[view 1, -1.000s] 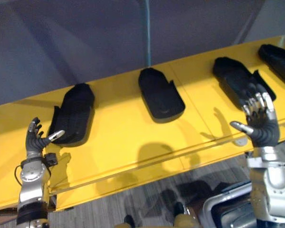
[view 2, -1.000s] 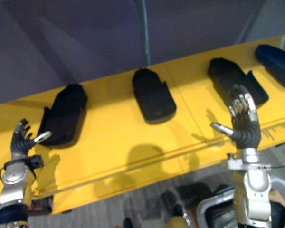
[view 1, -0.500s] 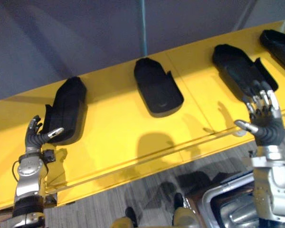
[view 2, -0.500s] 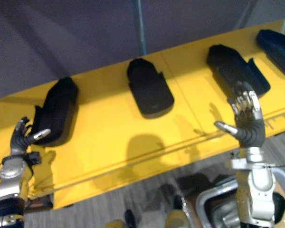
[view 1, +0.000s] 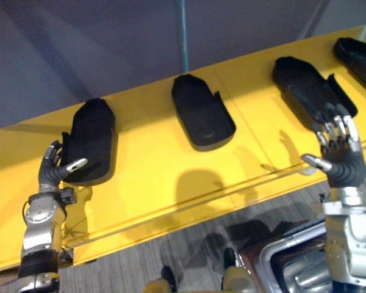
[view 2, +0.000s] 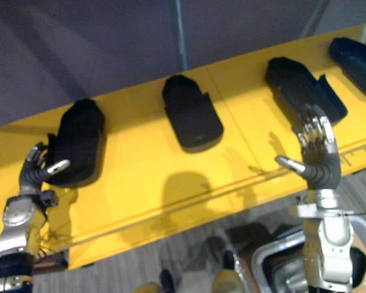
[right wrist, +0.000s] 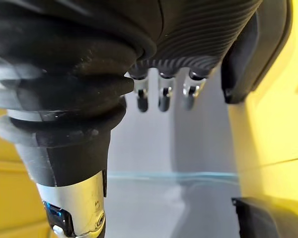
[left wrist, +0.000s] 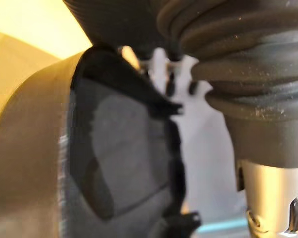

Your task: Walk over and take plastic housings, then place them on the shelf

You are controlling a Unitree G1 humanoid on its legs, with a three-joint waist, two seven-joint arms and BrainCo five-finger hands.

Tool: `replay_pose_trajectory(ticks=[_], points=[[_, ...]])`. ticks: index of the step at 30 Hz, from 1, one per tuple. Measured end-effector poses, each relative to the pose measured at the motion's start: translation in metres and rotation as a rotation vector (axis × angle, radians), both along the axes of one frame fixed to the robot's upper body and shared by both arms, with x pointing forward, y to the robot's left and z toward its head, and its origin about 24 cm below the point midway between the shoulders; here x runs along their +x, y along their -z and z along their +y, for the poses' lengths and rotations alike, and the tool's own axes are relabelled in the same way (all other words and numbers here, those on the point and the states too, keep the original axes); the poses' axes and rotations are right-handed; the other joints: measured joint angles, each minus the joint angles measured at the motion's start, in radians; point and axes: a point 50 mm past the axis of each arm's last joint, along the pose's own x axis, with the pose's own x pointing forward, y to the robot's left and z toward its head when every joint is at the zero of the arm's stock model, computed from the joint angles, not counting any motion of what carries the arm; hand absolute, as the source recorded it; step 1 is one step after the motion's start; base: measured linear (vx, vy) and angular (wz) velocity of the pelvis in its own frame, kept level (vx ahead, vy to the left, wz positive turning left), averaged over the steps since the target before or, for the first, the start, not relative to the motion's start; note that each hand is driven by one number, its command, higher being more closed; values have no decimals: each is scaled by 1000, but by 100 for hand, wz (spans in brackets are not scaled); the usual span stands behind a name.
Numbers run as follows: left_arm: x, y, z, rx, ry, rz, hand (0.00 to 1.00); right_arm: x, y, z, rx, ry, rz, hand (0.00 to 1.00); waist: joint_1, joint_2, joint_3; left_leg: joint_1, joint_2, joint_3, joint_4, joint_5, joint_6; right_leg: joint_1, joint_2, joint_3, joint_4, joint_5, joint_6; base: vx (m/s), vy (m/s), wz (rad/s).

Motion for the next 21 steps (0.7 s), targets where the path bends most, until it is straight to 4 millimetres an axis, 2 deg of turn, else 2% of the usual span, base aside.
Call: replay_pose_trajectory(ticks=[11,21], points=[[-2,3,-1,0,10,13,0,-2,4,0,2,4,16,0,-1,1,-1,2,0,5,0,0,0,0,0,3,0,2,0,0,0,0],[0,8,-8,-37,55,18,0,-2,5,0,3,0,19,0,-2,12,-10,2,-1,12,2,0,0,0,0,10,-9,15,-1,0,0,-2]])
